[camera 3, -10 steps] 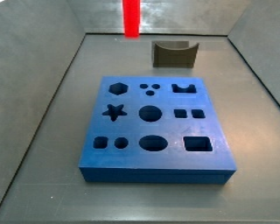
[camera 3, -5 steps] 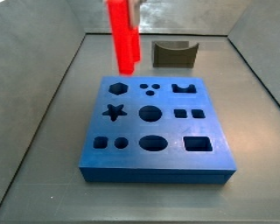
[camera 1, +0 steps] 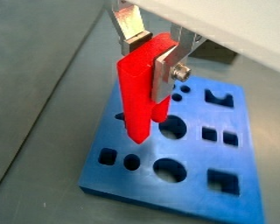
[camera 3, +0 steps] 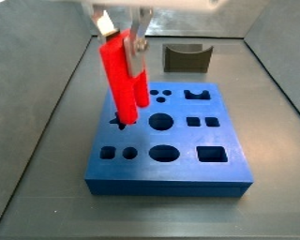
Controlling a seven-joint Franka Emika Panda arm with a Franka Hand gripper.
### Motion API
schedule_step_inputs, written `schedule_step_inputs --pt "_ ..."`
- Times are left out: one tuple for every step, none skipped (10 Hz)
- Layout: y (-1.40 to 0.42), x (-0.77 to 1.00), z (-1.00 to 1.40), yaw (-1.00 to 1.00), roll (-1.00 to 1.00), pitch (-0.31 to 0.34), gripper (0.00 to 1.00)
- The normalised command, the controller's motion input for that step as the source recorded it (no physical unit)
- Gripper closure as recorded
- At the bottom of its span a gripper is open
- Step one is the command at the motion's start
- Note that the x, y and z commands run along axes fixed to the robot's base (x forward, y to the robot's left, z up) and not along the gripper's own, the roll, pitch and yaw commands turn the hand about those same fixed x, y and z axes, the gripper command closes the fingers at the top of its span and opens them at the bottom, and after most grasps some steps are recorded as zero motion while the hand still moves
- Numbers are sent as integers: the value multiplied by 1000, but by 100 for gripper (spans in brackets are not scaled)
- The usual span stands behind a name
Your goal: Insert the square-circle object.
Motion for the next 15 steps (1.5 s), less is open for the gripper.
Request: schedule_step_inputs --pt "0 -140 -103 -860 176 151 100" --pt "0 -151 -83 -829 179 177 100" --pt "0 -151 -80 -817 179 187 100" --pt "0 -154 -74 -823 177 179 100" --pt "0 -154 -80 -843 186 154 100" --pt "0 -154 -86 -849 186 149 100" --pt "-26 -129 -140 -897 174 116 100" --pt "-91 -97 -203 -957 170 73 100" --pt "-157 -11 -80 -946 121 44 100" --pt "-157 -9 -80 -949 120 41 100" --pt "-120 -80 -166 -943 161 80 100" --pt "-54 -106 -160 -834 137 216 100" --pt "-11 -97 -174 -777 127 280 100" --pt "-34 -91 -163 -711 130 346 100" --pt "-74 -89 -160 -697 147 351 100"
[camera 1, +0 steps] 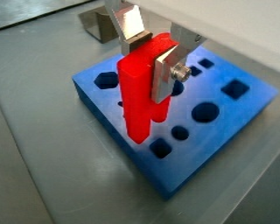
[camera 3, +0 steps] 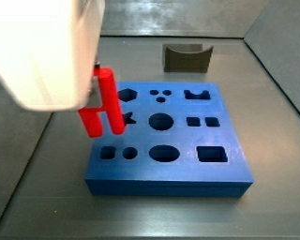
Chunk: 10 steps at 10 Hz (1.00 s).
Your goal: Insert the square-circle object.
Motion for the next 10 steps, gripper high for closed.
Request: schedule_step_inputs --pt "-169 0 -74 -594 146 279 100" --pt "-77 254 0 -269 -20 0 100" --pt "0 17 0 0 0 0 100" --pt "-86 257 -206 0 -46 -3 100" --pt "-146 443 -323 0 -9 33 100" --pt "-249 403 -291 151 0 66 100" --pt "-246 417 -274 163 0 74 100" --pt "-129 243 -249 26 0 0 100" --pt "-66 103 -209 0 0 0 100" --pt "-34 0 -257 -43 9 0 100"
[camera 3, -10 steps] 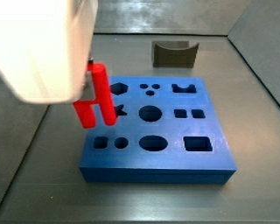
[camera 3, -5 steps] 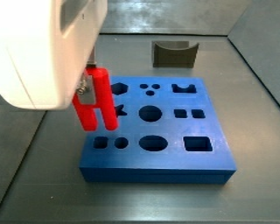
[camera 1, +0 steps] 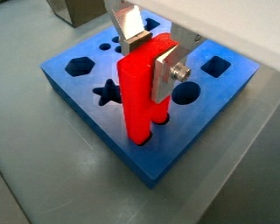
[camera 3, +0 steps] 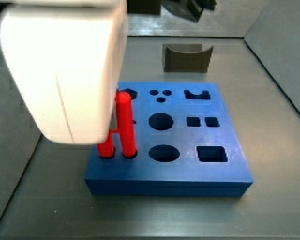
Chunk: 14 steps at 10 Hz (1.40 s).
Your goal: Insert the square-circle object.
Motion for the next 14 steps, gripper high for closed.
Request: schedule_step_inputs --pt "-111 0 -366 -100 77 30 100" --pt "-151 0 -417 -134 123 64 100" --pt "-149 0 -457 -140 97 39 100" --pt "-154 0 -526 -177 84 11 100" --pt "-263 63 -771 -191 170 23 100" --pt "-351 111 -889 -157 216 14 100" --pt "-446 123 -1000 -46 166 -9 100" --pt "-394 49 -1000 0 54 -20 100" --pt "-231 51 -1000 149 26 -4 100" --pt "-146 60 -1000 214 21 -10 100" --pt "-6 123 -1000 229 16 -30 100" --pt "163 180 -880 289 0 -76 100" --pt "0 0 -97 0 -50 -41 100" --pt "6 0 0 0 -24 0 100"
